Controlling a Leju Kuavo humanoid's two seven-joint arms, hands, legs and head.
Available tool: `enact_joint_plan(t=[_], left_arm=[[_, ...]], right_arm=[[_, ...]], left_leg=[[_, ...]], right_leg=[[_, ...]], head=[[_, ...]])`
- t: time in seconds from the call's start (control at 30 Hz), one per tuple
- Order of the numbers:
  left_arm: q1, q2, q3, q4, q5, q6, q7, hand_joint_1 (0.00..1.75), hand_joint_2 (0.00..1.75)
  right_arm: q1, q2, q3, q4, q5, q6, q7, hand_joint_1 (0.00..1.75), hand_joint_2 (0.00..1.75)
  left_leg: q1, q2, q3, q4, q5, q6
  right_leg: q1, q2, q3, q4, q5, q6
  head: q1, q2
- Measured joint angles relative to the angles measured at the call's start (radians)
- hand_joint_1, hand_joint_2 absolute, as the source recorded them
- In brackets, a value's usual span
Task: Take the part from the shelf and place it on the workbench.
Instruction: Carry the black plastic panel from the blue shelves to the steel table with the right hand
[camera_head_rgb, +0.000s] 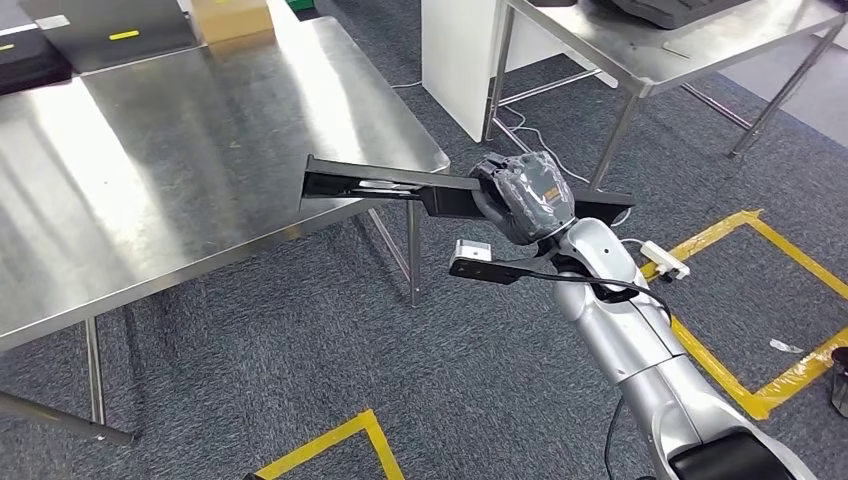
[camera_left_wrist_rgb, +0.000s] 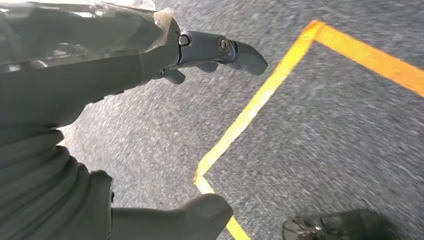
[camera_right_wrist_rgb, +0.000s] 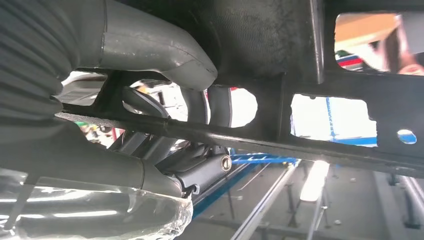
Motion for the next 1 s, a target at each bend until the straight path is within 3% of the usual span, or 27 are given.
enact_joint_plan(t=[0.07, 0.13, 0.2, 0.23, 0.27, 0.33, 0.4, 0.47, 0.5, 0.53, 0.57, 0.63, 0.7, 0.73, 0.8, 0.87, 0.9, 0.93, 1.0], left_arm=[[0.000, -0.001, 0.000, 0.000, -0.002, 0.000, 0.001, 0.00, 1.75], [-0.003, -0.003, 0.000, 0.000, -0.008, 0.000, 0.001, 0.00, 1.75], [-0.004, -0.004, 0.000, 0.000, -0.013, -0.002, 0.002, 0.00, 1.75], [-0.003, -0.005, 0.000, 0.000, -0.014, -0.004, 0.003, 0.00, 1.75], [-0.003, -0.006, 0.000, 0.000, -0.015, -0.005, 0.004, 0.00, 1.75], [-0.003, -0.007, 0.000, 0.000, -0.017, -0.006, 0.007, 0.00, 1.75], [-0.003, -0.008, 0.000, 0.000, -0.019, -0.006, 0.007, 0.00, 1.75], [-0.003, -0.008, 0.000, 0.000, -0.019, -0.007, 0.008, 0.00, 1.75], [-0.002, -0.008, 0.000, 0.000, -0.020, -0.007, 0.008, 0.00, 1.75], [-0.002, -0.009, 0.000, 0.000, -0.020, -0.007, 0.008, 0.00, 1.75], [-0.003, -0.009, 0.000, 0.000, -0.021, -0.007, 0.008, 0.00, 1.75], [-0.007, -0.009, 0.000, 0.000, -0.021, -0.007, 0.008, 0.00, 1.75], [-0.008, -0.009, 0.000, 0.000, -0.022, -0.007, 0.008, 0.00, 1.75], [-0.007, -0.009, 0.000, 0.000, -0.025, -0.007, 0.008, 0.00, 1.75], [-0.008, -0.008, 0.000, 0.000, -0.031, -0.006, 0.009, 0.00, 1.75], [-0.011, -0.006, 0.000, 0.000, -0.035, -0.007, 0.010, 0.00, 1.75], [-0.013, -0.006, 0.000, 0.000, -0.036, -0.008, 0.011, 0.00, 1.75], [-0.015, -0.005, 0.000, -0.001, -0.036, -0.010, 0.011, 0.00, 1.75], [-0.016, -0.005, 0.000, -0.001, -0.036, -0.014, 0.012, 0.00, 1.75]], right_arm=[[-0.003, 0.004, -0.003, 0.000, 0.000, 0.000, 0.000, 1.75, 1.75], [0.000, -0.001, -0.006, 0.001, 0.000, 0.000, 0.000, 1.75, 1.75], [0.011, -0.009, -0.010, 0.003, 0.001, -0.001, 0.000, 1.75, 1.75], [0.015, -0.012, -0.011, 0.003, 0.001, -0.001, 0.000, 1.75, 1.75], [0.018, -0.015, -0.013, 0.004, 0.001, -0.002, 0.000, 1.75, 1.75], [0.019, -0.020, -0.016, 0.004, 0.001, -0.003, 0.000, 1.75, 1.75], [0.020, -0.022, -0.018, 0.004, 0.001, -0.004, 0.000, 1.75, 1.75], [0.021, -0.021, -0.018, 0.004, 0.001, -0.005, 0.000, 1.75, 1.75], [0.021, -0.020, -0.019, 0.004, 0.002, -0.005, 0.000, 1.75, 1.75], [0.021, -0.019, -0.020, 0.003, 0.002, -0.005, 0.000, 1.75, 1.75], [0.021, -0.019, -0.021, 0.002, 0.003, -0.006, 0.000, 1.75, 1.75], [0.023, -0.021, -0.022, 0.002, 0.004, -0.006, 0.000, 1.75, 1.75], [0.028, -0.022, -0.022, 0.002, 0.006, -0.006, 0.000, 1.75, 1.75], [0.029, -0.022, -0.022, 0.002, 0.007, -0.006, 0.000, 1.75, 1.75], [0.031, -0.022, -0.023, 0.001, 0.011, -0.006, 0.000, 1.75, 1.75], [0.031, -0.024, -0.027, -0.001, 0.013, -0.006, 0.000, 1.75, 1.75], [0.030, -0.025, -0.030, -0.003, 0.013, -0.007, 0.000, 1.75, 1.75], [0.030, -0.026, -0.033, -0.004, 0.012, -0.007, 0.000, 1.75, 1.75], [0.029, -0.026, -0.036, -0.006, 0.010, -0.007, 0.000, 1.75, 1.75]], left_leg=[[0.006, -0.026, 0.010, -0.012, 0.007, 0.012], [0.008, -0.054, 0.015, -0.015, 0.009, 0.019], [0.007, -0.087, 0.015, -0.015, 0.009, 0.021], [0.007, -0.104, 0.015, -0.014, 0.008, 0.021], [0.007, -0.121, 0.015, -0.013, 0.008, 0.020], [0.006, -0.151, 0.015, -0.010, 0.005, 0.016], [0.005, -0.173, 0.009, -0.007, 0.003, 0.008], [0.006, -0.193, 0.003, -0.007, 0.004, -0.002], [0.008, -0.192, 0.000, -0.006, 0.003, -0.007], [0.006, -0.171, -0.005, 0.005, -0.004, -0.013], [0.005, -0.138, -0.019, 0.034, -0.021, -0.019], [0.006, -0.066, -0.074, 0.146, -0.077, -0.030], [0.012, -0.046, -0.134, 0.257, -0.114, -0.038], [0.015, -0.043, -0.143, 0.268, -0.108, -0.040], [0.017, -0.027, -0.101, 0.182, -0.053, -0.039], [0.012, 0.019, -0.029, 0.051, -0.006, -0.028], [0.008, 0.034, -0.008, 0.014, 0.003, -0.022], [0.004, 0.038, 0.000, -0.002, 0.003, -0.015], [0.004, 0.014, 0.002, -0.007, 0.005, -0.001]], right_leg=[[-0.001, 0.047, -0.020, 0.053, -0.030, 0.002], [-0.006, 0.112, -0.083, 0.181, -0.080, -0.005], [-0.007, 0.132, -0.143, 0.280, -0.104, -0.004], [-0.006, 0.135, -0.152, 0.279, -0.093, 0.002], [-0.007, 0.140, -0.142, 0.236, -0.065, 0.010], [-0.011, 0.175, -0.088, 0.092, 0.006, 0.022], [-0.013, 0.206, -0.052, 0.006, 0.046, 0.017], [-0.011, 0.196, -0.047, -0.004, 0.051, 0.003], [-0.013, 0.185, -0.044, -0.006, 0.052, -0.004], [-0.016, 0.174, -0.040, -0.009, 0.052, -0.010], [-0.018, 0.161, -0.036, -0.013, 0.052, -0.018], [-0.016, 0.136, -0.028, -0.015, 0.046, -0.031], [-0.013, 0.110, -0.023, -0.015, 0.041, -0.038], [-0.012, 0.096, -0.021, -0.015, 0.039, -0.038], [-0.012, 0.072, -0.015, -0.014, 0.034, -0.036], [-0.006, 0.050, -0.008, -0.014, 0.026, -0.026], [-0.002, 0.040, -0.004, -0.014, 0.022, -0.021], [0.001, 0.030, -0.001, -0.015, 0.018, -0.015], [0.002, 0.015, 0.004, -0.017, 0.013, -0.005]], head=[[0.002, 0.000], [0.005, 0.000], [0.007, 0.000], [0.008, 0.000], [0.008, 0.000], [0.008, 0.000], [0.008, 0.000], [0.008, 0.000], [0.007, 0.000], [0.006, 0.000], [0.004, 0.000], [0.001, 0.000], [0.001, 0.000], [0.000, 0.000], [0.000, 0.000], [0.001, 0.000], [0.002, 0.000], [0.004, 0.000], [0.008, 0.000]])
